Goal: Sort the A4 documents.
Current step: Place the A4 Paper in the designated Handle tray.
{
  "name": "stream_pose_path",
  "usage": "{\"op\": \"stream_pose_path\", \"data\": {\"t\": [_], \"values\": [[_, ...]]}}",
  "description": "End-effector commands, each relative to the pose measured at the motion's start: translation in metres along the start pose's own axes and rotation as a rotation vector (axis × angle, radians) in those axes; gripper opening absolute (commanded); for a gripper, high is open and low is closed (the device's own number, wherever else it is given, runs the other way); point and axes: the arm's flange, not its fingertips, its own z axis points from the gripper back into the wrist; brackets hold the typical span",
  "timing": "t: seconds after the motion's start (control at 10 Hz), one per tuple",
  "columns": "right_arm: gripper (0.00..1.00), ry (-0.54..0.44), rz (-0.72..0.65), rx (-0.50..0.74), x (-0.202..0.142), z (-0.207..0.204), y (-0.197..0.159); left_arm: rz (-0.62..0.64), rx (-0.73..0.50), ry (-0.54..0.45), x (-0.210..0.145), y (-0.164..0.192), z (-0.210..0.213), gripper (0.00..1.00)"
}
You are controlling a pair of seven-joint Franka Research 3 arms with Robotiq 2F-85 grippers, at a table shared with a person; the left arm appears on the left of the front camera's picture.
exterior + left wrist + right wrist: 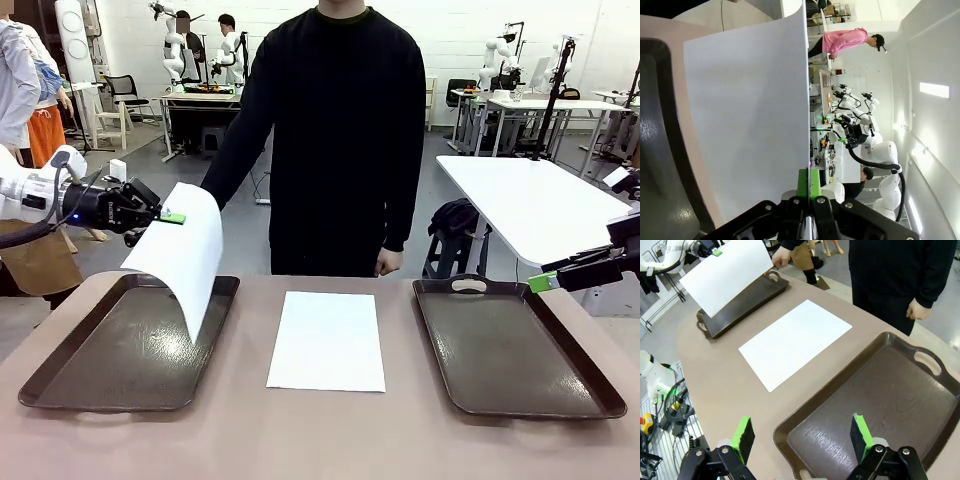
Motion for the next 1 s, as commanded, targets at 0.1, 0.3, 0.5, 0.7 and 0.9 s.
{"op": "stream_pose_path", "data": {"t": [0.1, 0.3, 0.5, 0.7, 0.9], "values": [[1.0, -0.031, 0.013, 0.016, -0.001, -0.003, -0.004, 0.07, 0.05, 0.022, -0.003, 0.032, -0.003, 0.01], [1.0, -0.031, 0.013, 0.016, -0.001, -0.003, -0.004, 0.035, 0.077, 0.039, -0.012, 0.052, -0.002, 0.01], [1.0, -0.031, 0.013, 0.016, -0.001, -0.003, -0.004, 0.024, 0.184, 0.039, -0.019, 0.072, 0.001, 0.01], [1.0, -0.031, 0.013, 0.016, -0.001, -0.003, -0.004, -0.001, 0.29, 0.132, -0.023, 0.077, 0.002, 0.01], [1.0, -0.031, 0.013, 0.016, -0.001, -0.003, -0.004, -0.011, 0.413, 0.173, -0.021, 0.08, 0.013, 0.01]]}}
